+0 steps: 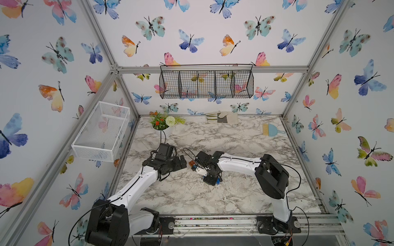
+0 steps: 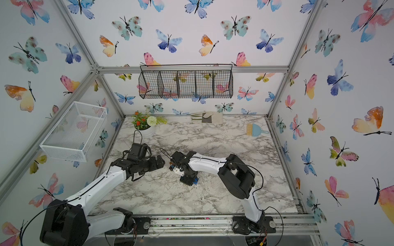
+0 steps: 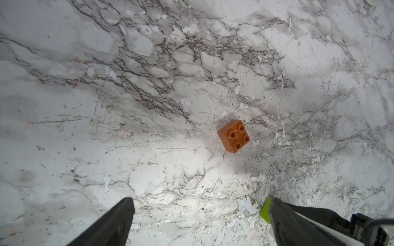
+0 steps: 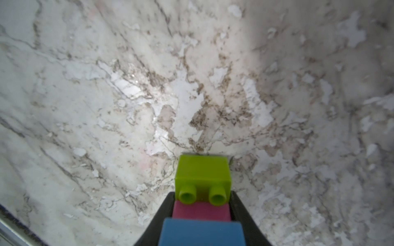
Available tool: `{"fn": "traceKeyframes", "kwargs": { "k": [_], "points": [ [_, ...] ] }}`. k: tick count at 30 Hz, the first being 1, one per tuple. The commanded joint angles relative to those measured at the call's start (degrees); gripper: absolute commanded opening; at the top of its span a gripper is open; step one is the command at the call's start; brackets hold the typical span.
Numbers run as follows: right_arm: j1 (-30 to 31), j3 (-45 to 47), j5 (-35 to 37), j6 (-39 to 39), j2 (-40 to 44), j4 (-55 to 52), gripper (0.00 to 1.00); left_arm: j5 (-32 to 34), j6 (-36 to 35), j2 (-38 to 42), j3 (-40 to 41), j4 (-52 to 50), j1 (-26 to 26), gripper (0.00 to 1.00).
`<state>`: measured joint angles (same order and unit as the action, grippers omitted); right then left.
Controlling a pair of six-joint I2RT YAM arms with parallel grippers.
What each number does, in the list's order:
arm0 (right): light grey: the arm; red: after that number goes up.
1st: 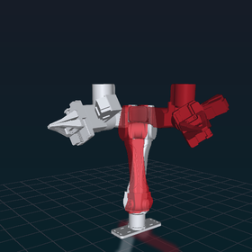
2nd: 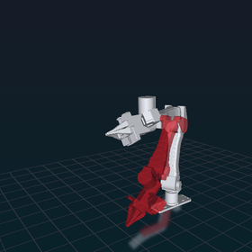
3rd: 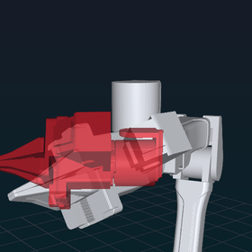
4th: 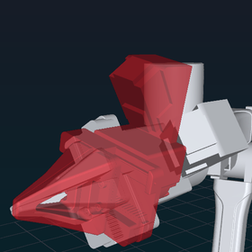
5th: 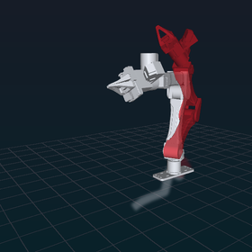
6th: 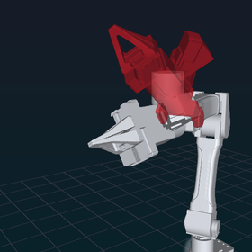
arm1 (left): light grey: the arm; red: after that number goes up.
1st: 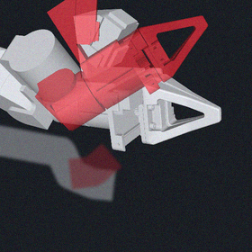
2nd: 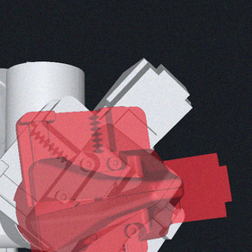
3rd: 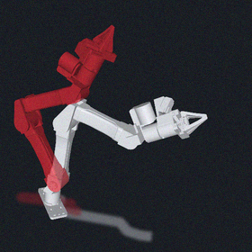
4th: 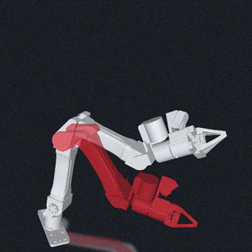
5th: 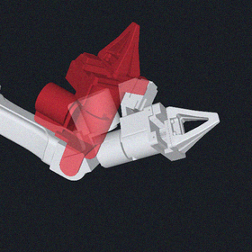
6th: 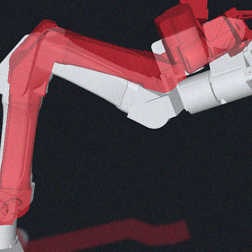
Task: Assemble the letter y with lego
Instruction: Assemble the lego brick with the lego brick, then pick up the lego brick from the center of the board.
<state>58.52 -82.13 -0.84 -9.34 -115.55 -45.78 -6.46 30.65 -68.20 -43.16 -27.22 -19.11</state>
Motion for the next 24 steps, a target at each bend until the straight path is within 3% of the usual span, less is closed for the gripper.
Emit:
{"fn": "traceKeyframes", "kwargs": {
  "k": [1, 24],
  "points": [
    [0.01, -0.35, 1.21, 0.95, -1.2, -0.19, 0.43, -0.32, -0.07, 0.59, 0.62, -0.12, 0.4, 1.0],
    [0.19, -5.05, 1.11, 1.79, -4.35, -1.94, 0.42, 0.42, -0.15, 0.51, 0.02, -0.52, 0.39, 1.0]
  ]
}}
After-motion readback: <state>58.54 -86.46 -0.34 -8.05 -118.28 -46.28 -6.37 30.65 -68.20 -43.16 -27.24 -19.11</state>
